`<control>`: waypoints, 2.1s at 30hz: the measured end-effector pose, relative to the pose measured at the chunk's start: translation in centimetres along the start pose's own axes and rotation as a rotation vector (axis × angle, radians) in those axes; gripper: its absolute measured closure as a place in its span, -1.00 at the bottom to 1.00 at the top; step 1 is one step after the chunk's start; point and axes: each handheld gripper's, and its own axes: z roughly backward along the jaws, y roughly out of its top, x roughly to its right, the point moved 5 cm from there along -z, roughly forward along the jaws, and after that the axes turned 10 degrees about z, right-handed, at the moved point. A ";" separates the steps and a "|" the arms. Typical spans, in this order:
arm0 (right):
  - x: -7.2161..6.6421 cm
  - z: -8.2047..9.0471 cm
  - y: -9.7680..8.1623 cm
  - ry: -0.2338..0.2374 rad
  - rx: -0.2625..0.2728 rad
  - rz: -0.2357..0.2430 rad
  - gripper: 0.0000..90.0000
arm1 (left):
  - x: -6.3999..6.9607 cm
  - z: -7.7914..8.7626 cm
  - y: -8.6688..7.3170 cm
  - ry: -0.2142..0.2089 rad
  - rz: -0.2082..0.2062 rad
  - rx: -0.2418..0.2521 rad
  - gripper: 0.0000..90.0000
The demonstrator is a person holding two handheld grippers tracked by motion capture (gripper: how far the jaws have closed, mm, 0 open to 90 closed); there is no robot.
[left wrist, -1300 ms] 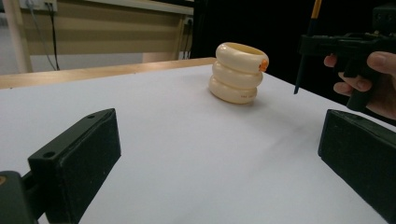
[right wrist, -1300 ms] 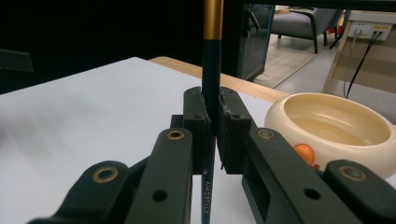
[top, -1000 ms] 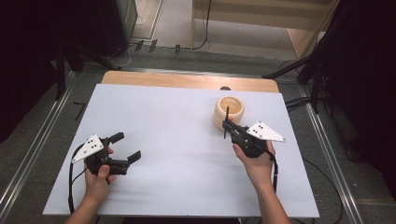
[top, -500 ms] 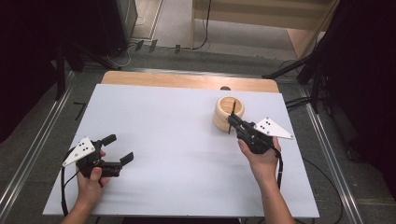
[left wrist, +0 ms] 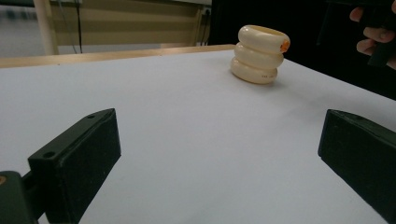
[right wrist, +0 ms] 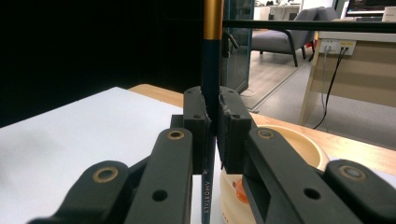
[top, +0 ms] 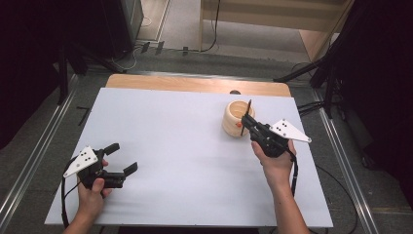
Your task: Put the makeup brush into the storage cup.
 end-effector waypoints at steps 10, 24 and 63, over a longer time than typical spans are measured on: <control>0.7 -0.8 0.4 -0.010 0.005 -0.021 0.87 | -0.4 0.1 -0.1 0.003 0.003 0.002 -1.00; 2.1 -2.3 0.9 -0.042 0.001 -0.033 0.87 | -0.3 0.1 -0.1 0.007 -0.008 -0.001 -1.00; 4.3 -5.2 -0.6 -0.119 -0.038 -0.030 0.87 | -0.3 0.3 0.1 0.015 -0.020 0.012 -1.00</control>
